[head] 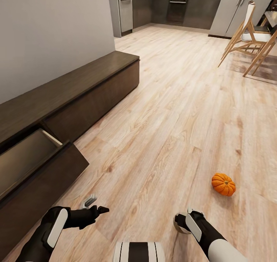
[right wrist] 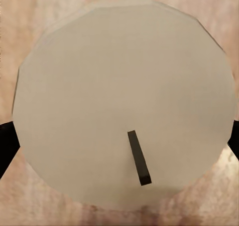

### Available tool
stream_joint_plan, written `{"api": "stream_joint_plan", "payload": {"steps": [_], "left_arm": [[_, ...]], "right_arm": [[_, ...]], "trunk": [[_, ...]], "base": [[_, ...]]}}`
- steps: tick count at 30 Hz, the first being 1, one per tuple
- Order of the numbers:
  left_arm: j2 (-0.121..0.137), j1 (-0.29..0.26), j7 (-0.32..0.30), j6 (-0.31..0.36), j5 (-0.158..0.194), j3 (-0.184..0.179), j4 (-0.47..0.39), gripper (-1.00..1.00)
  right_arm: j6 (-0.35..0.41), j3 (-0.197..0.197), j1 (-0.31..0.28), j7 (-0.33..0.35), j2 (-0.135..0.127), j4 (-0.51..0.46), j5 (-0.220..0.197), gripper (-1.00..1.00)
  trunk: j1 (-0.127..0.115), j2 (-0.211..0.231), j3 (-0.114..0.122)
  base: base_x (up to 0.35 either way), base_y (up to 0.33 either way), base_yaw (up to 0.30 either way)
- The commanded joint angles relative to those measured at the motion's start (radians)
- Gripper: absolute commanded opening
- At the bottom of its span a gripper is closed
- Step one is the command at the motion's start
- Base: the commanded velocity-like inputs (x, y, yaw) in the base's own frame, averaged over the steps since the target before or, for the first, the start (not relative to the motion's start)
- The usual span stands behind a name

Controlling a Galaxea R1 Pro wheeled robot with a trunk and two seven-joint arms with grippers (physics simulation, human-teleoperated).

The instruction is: Place each of the two pumpkins and all three candles from the living room inside a cabinet in the living room (use any cabinet), then make sure every cabinet is closed, and position the cauldron so it is next to a table in the living room.

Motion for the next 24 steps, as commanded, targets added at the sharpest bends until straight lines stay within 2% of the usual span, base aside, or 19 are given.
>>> {"api": "stream_joint_plan", "payload": {"steps": [1, 10, 13, 24], "left_arm": [[0.0, 0.0, 0.0, 0.0, 0.0, 0.0, 0.0, 1.0], [0.0, 0.0, 0.0, 0.0, 0.001, 0.001, 0.0, 1.0], [0.0, 0.0, 0.0, 0.0, 0.002, 0.001, 0.0, 1.0], [0.001, 0.0, 0.0, 0.0, 0.002, 0.002, 0.0, 1.0]], "right_arm": [[-0.001, 0.0, 0.0, 0.0, 0.0, 0.0, -0.004, -1.0], [-0.001, 0.0, 0.0, 0.0, 0.0, 0.0, -0.004, -1.0], [-0.001, 0.0, 0.0, 0.0, 0.0, 0.0, -0.004, -1.0], [-0.001, 0.0, 0.0, 0.0, 0.0, 0.002, -0.005, -1.0]], "trunk": [[0.0, 0.0, 0.0], [0.0, 0.0, 0.0], [-0.001, 0.001, 0.012], [-0.001, 0.001, 0.012]], "base": [[0.0, 0.0, 0.0], [0.0, 0.0, 0.0], [0.0, 0.0, 0.0], [0.0, 0.0, 0.0]]}}
